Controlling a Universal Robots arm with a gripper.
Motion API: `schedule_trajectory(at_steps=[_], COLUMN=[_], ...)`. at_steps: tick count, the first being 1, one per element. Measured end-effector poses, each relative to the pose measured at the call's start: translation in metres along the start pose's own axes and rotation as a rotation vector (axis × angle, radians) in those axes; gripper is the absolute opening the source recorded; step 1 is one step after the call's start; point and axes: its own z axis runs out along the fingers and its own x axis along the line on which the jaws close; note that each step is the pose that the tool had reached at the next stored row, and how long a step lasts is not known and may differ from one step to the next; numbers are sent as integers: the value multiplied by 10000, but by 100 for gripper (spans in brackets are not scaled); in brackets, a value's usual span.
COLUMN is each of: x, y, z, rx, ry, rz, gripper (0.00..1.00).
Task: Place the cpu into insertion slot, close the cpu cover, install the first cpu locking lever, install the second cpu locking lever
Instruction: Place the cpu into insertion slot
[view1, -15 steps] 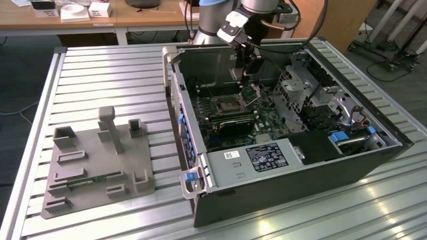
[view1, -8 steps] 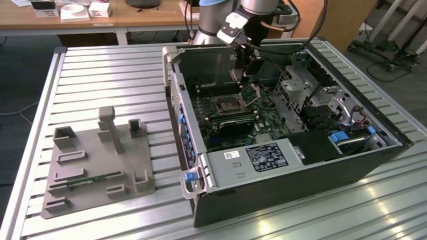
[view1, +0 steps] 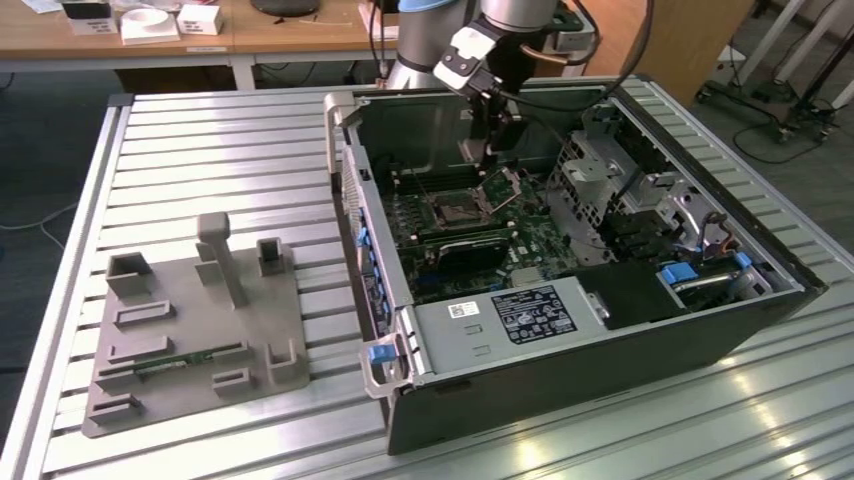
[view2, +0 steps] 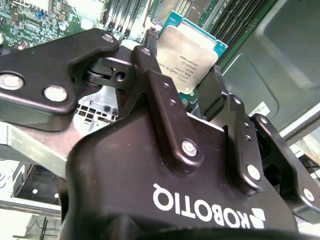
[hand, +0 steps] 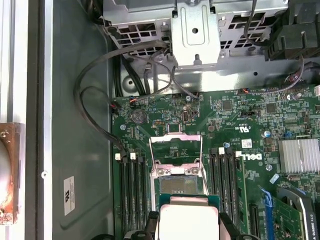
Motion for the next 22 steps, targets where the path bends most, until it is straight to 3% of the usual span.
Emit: schedule_trajectory(at_steps=[12,22], x=[-6,80], y=[-66,-92], z=[201,383], rx=[19,19], ry=[77,78], rz=[-798,-816], gripper=[54,54])
